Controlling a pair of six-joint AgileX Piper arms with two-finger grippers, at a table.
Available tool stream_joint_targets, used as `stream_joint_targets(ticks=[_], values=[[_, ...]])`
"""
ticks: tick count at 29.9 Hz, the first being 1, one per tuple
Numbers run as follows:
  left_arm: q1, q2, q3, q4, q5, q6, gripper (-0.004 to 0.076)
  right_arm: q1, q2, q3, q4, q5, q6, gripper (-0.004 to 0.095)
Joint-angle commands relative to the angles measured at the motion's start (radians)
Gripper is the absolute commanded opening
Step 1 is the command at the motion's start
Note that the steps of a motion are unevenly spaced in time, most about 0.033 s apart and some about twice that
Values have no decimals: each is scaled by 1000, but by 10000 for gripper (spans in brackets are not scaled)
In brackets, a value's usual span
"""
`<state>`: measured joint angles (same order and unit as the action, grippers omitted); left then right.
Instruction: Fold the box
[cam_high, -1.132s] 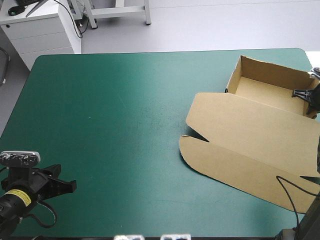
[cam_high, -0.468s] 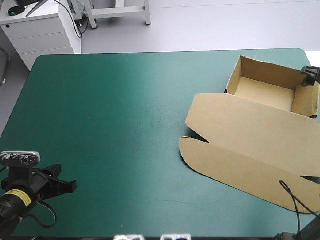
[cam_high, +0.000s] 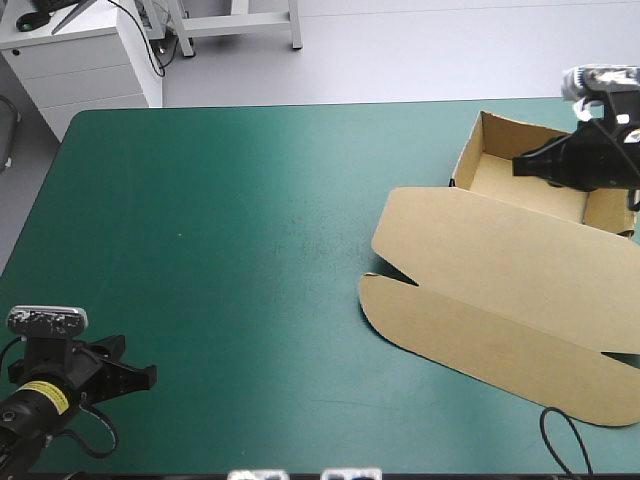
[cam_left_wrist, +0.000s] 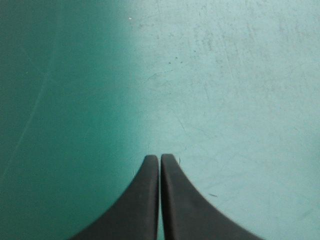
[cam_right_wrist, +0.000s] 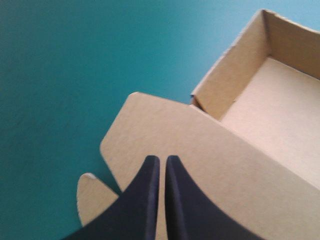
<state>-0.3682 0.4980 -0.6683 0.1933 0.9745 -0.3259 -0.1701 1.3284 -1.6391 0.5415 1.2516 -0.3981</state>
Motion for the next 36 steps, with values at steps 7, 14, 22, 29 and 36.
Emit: stream_joint_targets(ticks=[7,14,22,29,36], values=[[0,5,57,13,-92,2,-8,209,-233,214,-42,-138,-70,-13],[0,-19,65,-37,-142,119,-8,232,-516,542,-118,-391,-127,-14],[0,-169,65,-38,-216,205,-8,232,-737,833,-68,-462,-123,-14],[0,-335,104,-31,-219,220,-8,232,-946,1046,-56,-623,-146,-14],[0,-422,229,-39,-264,216,-8,232,-1089,1163,-89,-647,-121,-14]])
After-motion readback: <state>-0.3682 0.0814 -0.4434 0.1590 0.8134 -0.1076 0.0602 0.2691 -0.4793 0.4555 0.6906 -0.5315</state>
